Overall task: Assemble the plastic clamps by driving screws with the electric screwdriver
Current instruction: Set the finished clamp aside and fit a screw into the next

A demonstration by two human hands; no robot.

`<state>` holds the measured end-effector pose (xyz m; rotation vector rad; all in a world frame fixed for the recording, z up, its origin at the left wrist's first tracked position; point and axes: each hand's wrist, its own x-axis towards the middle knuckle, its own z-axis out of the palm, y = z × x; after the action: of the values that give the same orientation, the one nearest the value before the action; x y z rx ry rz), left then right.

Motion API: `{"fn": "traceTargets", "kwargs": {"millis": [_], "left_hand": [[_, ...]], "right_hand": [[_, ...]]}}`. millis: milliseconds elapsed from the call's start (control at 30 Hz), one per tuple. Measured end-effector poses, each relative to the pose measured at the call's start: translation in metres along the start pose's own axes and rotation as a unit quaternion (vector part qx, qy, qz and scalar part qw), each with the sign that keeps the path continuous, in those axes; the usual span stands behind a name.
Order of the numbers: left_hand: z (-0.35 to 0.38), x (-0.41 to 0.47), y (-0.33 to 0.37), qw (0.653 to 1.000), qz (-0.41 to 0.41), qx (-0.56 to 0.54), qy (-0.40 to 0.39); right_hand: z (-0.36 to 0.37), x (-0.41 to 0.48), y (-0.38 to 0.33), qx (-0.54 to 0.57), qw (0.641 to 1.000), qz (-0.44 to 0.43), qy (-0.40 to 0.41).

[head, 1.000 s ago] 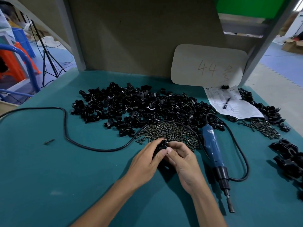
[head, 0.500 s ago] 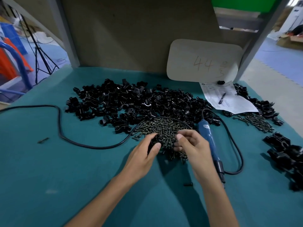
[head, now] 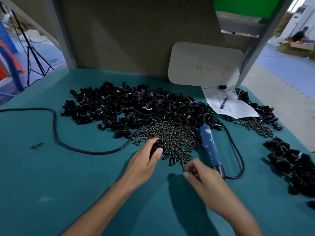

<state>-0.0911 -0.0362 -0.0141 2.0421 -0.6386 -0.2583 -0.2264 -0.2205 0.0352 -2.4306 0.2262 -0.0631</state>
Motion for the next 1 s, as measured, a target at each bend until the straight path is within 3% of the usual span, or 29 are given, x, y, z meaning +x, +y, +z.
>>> {"fn": "traceTargets", "kwargs": {"millis": [100,200,500,800,1000], "left_hand": [[0.0,0.001,-0.001,1.0,0.008,0.007,0.004],[0.001,0.001,-0.003,1.0,0.009,0.001,0.004],[0.0,0.002,-0.003,1.0,0.014,0.004,0.003],[0.001,0.001,-0.004,0.999,0.024,0.028,0.005],[0.001,0.001,-0.005,0.998,0.041,0.042,0.003]], "right_hand": [[0.006,0.026,-0.019,0.183,0.981,-0.014,0.069],[0.015,0.048,-0.031,0.302,0.95,0.008,0.084],[0.018,0.067,-0.028,0.351,0.935,0.015,0.046],[0.019,0.074,-0.017,0.328,0.944,0.023,0.026],[0.016,0.081,-0.021,0.066,0.997,-0.037,0.01]]}}
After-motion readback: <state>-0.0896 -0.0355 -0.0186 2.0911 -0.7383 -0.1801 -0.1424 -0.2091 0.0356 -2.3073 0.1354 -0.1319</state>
